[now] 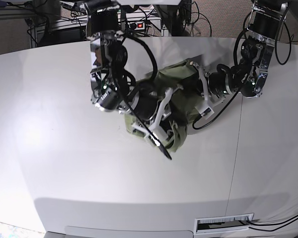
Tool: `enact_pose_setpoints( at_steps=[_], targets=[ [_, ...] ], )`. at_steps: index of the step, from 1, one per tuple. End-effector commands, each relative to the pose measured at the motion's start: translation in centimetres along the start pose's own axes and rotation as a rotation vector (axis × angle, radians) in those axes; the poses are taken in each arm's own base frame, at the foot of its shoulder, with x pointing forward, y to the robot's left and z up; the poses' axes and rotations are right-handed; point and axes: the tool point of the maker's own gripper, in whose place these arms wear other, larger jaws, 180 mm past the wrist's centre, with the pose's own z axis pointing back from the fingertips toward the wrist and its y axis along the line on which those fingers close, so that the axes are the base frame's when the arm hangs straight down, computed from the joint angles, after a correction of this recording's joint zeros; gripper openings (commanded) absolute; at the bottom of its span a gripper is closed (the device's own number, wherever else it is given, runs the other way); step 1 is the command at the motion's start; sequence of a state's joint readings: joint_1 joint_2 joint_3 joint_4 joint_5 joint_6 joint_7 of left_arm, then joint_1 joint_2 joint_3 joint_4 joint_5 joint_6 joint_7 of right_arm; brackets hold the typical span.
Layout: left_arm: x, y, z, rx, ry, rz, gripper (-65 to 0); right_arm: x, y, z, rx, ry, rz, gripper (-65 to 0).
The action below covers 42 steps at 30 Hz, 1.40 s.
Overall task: Fold the T-shirt properly
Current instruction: 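Fold the collar end with the right gripper over onto the left gripper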
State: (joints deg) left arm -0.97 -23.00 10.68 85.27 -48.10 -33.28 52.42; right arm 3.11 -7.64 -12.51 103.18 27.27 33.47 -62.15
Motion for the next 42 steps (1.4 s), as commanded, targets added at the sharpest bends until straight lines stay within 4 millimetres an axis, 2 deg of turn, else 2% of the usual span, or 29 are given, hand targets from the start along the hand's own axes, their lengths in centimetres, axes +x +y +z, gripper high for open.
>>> enact_pose_setpoints(
  at_steps=[1, 10, 12, 17, 20, 23, 27, 31, 37, 38, 40, 42],
  targets=[
    [-1.1, 1.2, 0.7, 0.051, 0.069, -0.024, -65.0, 1.9, 0.6, 0.2, 0.021, -0.079, 0.007, -65.0],
    [-0.2, 2.9, 2.5, 0.093, 0.025, 0.019, -65.0, 0.0, 1.0, 0.0, 0.010, -0.123, -0.051, -65.0],
    [0.0, 2.7, 2.5, 0.080, 0.016, 0.027, -65.0, -0.8, 0.8, -0.7, 0.018, -0.130, -0.090, -65.0],
    [-0.1, 2.6, 2.4, 0.079, 0.017, 0.029, -65.0, -4.3, -0.1, -3.1, 0.035, -0.097, -0.207, -65.0],
    [-0.1, 2.6, 2.4, 0.079, 0.016, 0.029, -65.0, -5.3, 0.4, -4.1, 0.059, -0.082, -0.232, -65.0],
    [-0.1, 2.6, 2.4, 0.079, 0.015, 0.029, -65.0, -4.6, 2.3, -5.0, 0.115, -0.068, -0.187, -65.0],
    [-0.1, 2.6, 2.4, 0.080, 0.017, 0.029, -65.0, -2.3, 4.9, -6.3, 0.197, -0.067, -0.078, -65.0],
    [-0.6, 3.2, 2.5, 0.107, 0.039, 0.023, -65.0, -1.8, 7.2, -6.9, 0.265, -0.024, -0.012, -65.0],
    [-0.2, 3.6, 3.0, 0.120, 0.034, 0.013, -65.0, -1.8, 7.8, -6.3, 0.272, 0.021, 0.037, -65.0],
    [-0.3, 3.8, 3.2, 0.125, 0.039, 0.010, -61.9, -1.5, 7.9, -6.1, 0.271, 0.014, 0.047, -65.0],
    [-0.4, 4.3, 3.6, 0.138, 0.064, 0.003, -50.6, -0.5, 8.1, -5.7, 0.269, -0.010, 0.069, -65.0],
    [-0.4, 4.9, 4.2, 0.159, 0.087, 0.003, -46.1, 0.5, 8.4, -5.2, 0.268, -0.033, 0.091, -65.0]
  ],
)
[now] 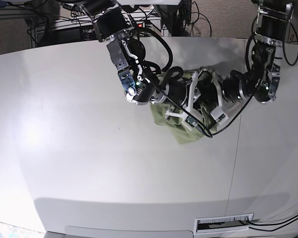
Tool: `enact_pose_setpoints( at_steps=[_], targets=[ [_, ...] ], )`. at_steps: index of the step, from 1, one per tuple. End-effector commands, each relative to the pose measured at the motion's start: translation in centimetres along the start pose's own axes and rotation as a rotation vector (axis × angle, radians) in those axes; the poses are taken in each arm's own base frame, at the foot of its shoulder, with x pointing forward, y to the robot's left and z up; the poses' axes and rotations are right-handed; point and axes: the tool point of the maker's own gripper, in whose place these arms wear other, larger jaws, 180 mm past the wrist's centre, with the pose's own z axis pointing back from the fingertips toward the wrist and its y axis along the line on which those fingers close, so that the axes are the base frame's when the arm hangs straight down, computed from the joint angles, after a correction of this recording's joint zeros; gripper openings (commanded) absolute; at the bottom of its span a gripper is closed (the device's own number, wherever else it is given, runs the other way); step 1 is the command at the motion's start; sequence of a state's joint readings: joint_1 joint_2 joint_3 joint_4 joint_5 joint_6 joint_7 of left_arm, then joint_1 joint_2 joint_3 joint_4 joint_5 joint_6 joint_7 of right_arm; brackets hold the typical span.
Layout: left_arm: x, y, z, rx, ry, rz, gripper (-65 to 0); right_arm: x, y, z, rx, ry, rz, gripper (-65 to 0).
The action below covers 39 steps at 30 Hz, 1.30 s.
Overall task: Fold the T-shirt properly
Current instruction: 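Fold the collar end with the right gripper over onto the left gripper, then press the folded bundle with the right gripper and release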
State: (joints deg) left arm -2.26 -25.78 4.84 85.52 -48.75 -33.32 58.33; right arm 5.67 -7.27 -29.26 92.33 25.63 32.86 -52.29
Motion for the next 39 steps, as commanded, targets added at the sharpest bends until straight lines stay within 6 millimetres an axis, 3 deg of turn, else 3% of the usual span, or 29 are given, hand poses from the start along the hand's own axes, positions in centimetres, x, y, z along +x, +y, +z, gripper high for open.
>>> enact_pose_setpoints(
  at_steps=[1, 7, 15, 27, 30, 39],
  targets=[
    [-0.3, 1.7, 1.0, 0.067, 0.045, -0.009, -46.2, 3.1, 1.2, 0.4, 0.042, -0.095, 0.032, -65.0],
    [1.1, 3.1, 3.5, 0.131, 0.053, -0.078, -46.2, 3.3, 1.2, 0.6, 0.031, -0.101, 0.047, -65.0],
    [0.5, 5.6, 5.7, 0.261, 0.117, -0.122, -46.2, 3.4, 0.9, 0.6, 0.013, -0.104, 0.061, -65.0],
    [0.9, 11.6, 11.7, 0.604, 0.192, -0.239, -46.2, 4.4, 0.5, 0.7, -0.016, -0.160, 0.088, -65.0],
    [0.8, 11.8, 11.6, 0.597, 0.180, -0.222, -46.2, 5.4, 0.3, 0.9, -0.024, -0.199, 0.104, -65.0],
    [-2.3, 10.7, 9.8, 0.510, 0.181, -0.156, -46.3, 7.5, 0.5, 1.1, -0.007, -0.269, 0.126, -65.0]
  ],
)
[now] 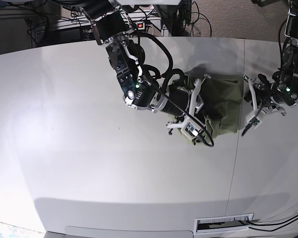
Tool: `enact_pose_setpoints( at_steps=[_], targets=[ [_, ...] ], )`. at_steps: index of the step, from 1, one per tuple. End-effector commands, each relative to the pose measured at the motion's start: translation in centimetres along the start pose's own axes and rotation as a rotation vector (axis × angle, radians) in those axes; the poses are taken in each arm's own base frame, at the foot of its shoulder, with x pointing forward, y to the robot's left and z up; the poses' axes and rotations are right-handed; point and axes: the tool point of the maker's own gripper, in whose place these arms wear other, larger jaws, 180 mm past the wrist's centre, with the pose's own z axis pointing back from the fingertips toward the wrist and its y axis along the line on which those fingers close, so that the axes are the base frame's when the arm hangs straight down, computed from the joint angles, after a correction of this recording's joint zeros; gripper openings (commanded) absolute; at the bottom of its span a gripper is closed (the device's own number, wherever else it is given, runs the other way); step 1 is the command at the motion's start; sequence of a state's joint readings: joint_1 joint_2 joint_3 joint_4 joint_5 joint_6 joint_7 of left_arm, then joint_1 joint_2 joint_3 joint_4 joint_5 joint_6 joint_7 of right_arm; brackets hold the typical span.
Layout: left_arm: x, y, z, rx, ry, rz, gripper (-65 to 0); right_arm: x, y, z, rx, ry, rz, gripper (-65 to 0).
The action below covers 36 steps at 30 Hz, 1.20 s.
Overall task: Fold the T-shirt properly
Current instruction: 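Press the folded bundle with the right gripper and release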
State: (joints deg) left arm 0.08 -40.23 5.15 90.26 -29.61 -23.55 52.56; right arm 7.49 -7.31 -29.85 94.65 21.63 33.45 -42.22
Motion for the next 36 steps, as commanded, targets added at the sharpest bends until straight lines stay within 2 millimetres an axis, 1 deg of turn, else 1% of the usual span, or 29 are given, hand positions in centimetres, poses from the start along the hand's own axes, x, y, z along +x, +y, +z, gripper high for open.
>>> enact_pose_setpoints(
  at_steps=[1, 4, 8, 11, 12, 15, 16, 20, 22, 28, 30, 33, 36],
  targets=[
    [0.7, 0.5, 0.6, 0.005, -0.028, -0.004, -46.2, 2.9, 0.9, -0.2, 0.034, -0.095, 0.018, -65.0],
    [0.1, -0.7, 0.3, -0.037, -0.028, 0.021, -46.3, 2.8, 3.0, -1.0, 0.089, -0.090, 0.053, -65.0],
    [-0.5, -1.9, -0.2, -0.063, -0.019, 0.036, -46.3, 2.0, 6.0, -2.2, 0.135, -0.057, 0.168, -65.0],
    [-0.4, -2.6, -0.5, -0.077, -0.016, 0.042, -46.3, 1.0, 6.8, -2.7, 0.139, -0.013, 0.229, -65.0],
    [-0.4, -2.6, -0.5, -0.078, -0.017, 0.043, -46.3, 1.0, 6.7, -2.7, 0.134, -0.008, 0.237, -65.0],
    [-0.4, -2.6, -0.5, -0.077, -0.016, 0.042, -46.3, 1.1, 5.8, -2.5, 0.107, -0.009, 0.231, -52.5],
    [-0.4, -2.6, -0.5, -0.077, -0.016, 0.042, -46.3, 1.2, 5.3, -2.4, 0.094, -0.013, 0.224, -49.8],
    [-0.6, -2.6, -0.5, -0.077, -0.004, 0.042, -46.3, 1.8, 2.8, -1.7, 0.028, -0.034, 0.194, -49.1],
    [-0.6, -2.6, -0.5, -0.077, -0.005, 0.042, -46.3, 2.2, 1.9, -1.3, 0.008, -0.055, 0.176, -49.1],
    [-0.3, -2.6, -0.5, -0.077, -0.019, 0.042, -46.3, 2.9, 3.0, -1.6, 0.044, -0.071, 0.189, -49.0],
    [-0.3, -2.6, -0.5, -0.077, -0.022, 0.042, -46.3, 4.2, 3.6, -1.1, 0.056, -0.103, 0.195, -49.0],
    [-0.3, -2.6, -0.5, -0.076, -0.021, 0.042, -46.3, 6.6, 4.6, 0.4, 0.062, -0.142, 0.238, -49.0],
    [-0.4, -2.4, -0.6, -0.063, -0.014, 0.032, -46.3, 7.8, 5.1, 1.5, 0.044, -0.135, 0.288, -49.0]
  ],
)
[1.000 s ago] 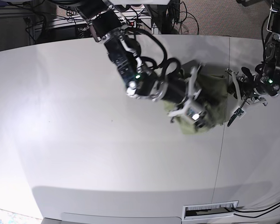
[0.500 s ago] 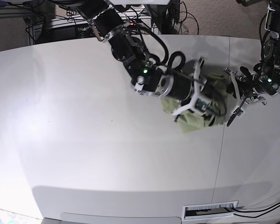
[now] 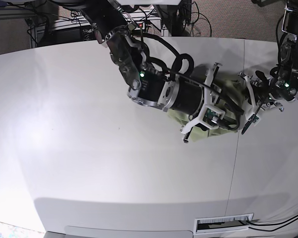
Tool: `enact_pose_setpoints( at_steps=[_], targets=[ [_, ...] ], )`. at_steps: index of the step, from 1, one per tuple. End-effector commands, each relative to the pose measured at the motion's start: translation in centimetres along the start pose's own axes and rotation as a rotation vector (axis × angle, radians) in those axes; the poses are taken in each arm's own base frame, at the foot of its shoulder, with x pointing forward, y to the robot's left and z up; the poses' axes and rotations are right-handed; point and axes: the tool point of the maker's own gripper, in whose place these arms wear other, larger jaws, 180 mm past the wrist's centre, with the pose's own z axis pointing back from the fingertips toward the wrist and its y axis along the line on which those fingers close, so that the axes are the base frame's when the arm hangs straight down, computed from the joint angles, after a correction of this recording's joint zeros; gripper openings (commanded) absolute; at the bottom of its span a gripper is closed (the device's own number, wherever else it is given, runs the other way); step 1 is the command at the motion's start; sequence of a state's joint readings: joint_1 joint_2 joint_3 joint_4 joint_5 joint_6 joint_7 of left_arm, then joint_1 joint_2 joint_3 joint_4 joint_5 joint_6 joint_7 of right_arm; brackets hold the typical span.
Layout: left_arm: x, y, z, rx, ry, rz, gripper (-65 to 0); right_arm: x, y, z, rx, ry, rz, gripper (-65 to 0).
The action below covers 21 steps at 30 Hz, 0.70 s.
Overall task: Fold the T-shirt properly
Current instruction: 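Press the folded bundle with the right gripper and release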
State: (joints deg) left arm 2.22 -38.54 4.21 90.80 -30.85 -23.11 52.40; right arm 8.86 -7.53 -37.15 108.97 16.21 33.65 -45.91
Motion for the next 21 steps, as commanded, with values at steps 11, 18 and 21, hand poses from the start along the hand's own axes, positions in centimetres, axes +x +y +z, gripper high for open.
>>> enact_pose_setpoints(
  at_steps=[11, 18, 21],
  targets=[
    [0.1, -0.6, -0.1, -0.020, -0.009, -0.010, -46.3, -0.1, -0.9, 3.1, -0.091, 0.065, -0.001, -49.0],
    [0.1, -0.6, -0.1, -0.020, -0.009, -0.010, -46.3, -5.3, -4.7, 8.9, -0.243, 0.131, -0.153, -49.0],
    [0.1, -0.6, -0.1, -0.021, -0.009, -0.010, -46.3, -7.5, -5.2, 10.9, -0.280, 0.172, -0.202, -49.0]
  ],
)
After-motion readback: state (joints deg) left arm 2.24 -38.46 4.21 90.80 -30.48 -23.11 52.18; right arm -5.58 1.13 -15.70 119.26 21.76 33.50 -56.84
